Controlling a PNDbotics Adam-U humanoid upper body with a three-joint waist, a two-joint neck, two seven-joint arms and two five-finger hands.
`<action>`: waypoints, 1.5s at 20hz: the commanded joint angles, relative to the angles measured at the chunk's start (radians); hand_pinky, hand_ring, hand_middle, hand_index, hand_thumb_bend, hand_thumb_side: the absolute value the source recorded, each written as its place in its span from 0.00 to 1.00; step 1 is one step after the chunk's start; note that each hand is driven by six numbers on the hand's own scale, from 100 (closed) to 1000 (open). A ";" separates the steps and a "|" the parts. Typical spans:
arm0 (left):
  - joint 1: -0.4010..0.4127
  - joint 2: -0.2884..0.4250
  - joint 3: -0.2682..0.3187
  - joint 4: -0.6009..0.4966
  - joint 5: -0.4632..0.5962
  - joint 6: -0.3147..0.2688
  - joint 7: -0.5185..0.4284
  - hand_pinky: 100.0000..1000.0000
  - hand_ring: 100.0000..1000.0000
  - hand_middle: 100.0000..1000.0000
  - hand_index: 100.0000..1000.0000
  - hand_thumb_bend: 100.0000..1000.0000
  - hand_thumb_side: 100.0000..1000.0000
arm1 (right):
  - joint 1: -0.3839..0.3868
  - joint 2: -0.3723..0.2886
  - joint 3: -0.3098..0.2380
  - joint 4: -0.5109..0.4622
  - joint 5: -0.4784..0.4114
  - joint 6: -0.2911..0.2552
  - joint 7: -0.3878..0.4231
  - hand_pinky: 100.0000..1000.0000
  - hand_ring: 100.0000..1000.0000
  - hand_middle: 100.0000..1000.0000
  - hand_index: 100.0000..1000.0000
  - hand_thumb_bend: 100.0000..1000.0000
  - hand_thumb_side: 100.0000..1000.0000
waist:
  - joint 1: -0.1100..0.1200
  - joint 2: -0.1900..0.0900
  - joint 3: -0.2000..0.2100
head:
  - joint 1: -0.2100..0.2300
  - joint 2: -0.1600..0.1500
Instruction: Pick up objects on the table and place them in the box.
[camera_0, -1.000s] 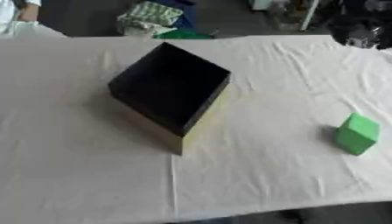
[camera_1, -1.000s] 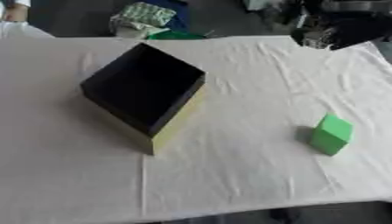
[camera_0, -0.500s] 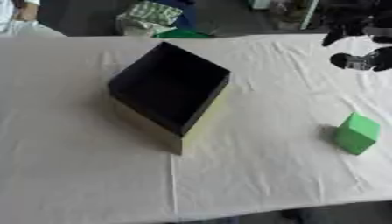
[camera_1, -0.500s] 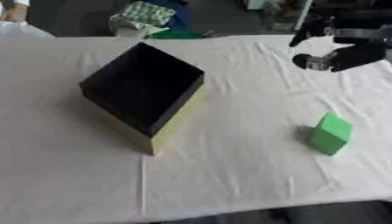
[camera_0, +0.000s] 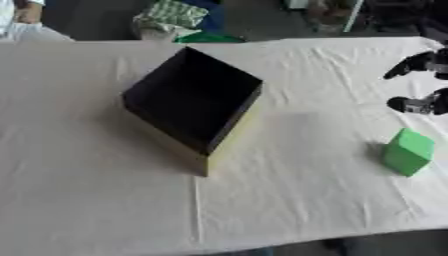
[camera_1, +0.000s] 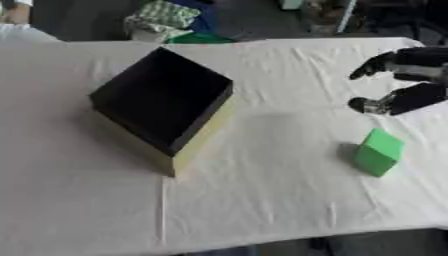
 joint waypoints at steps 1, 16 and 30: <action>-0.008 0.006 0.003 -0.020 0.006 0.000 -0.006 0.63 0.72 0.64 0.74 0.03 0.84 | 0.014 -0.051 -0.030 -0.031 -0.045 0.035 -0.010 0.94 0.91 0.86 0.95 0.17 0.75 | 0.002 -0.010 -0.002 | -0.001 -0.008; -0.010 0.000 0.004 -0.020 0.001 0.007 -0.020 0.62 0.71 0.63 0.73 0.02 0.86 | 0.152 -0.051 -0.074 -0.077 -0.079 0.060 -0.028 0.94 0.90 0.86 0.98 0.14 0.58 | 0.006 -0.008 -0.007 | 0.008 -0.013; -0.007 -0.007 0.004 -0.020 0.008 0.013 -0.030 0.62 0.70 0.60 0.72 0.00 0.87 | 0.189 -0.006 -0.093 0.050 0.045 0.047 -0.059 0.97 0.93 0.88 1.00 0.19 0.53 | 0.011 -0.002 -0.008 | 0.004 -0.011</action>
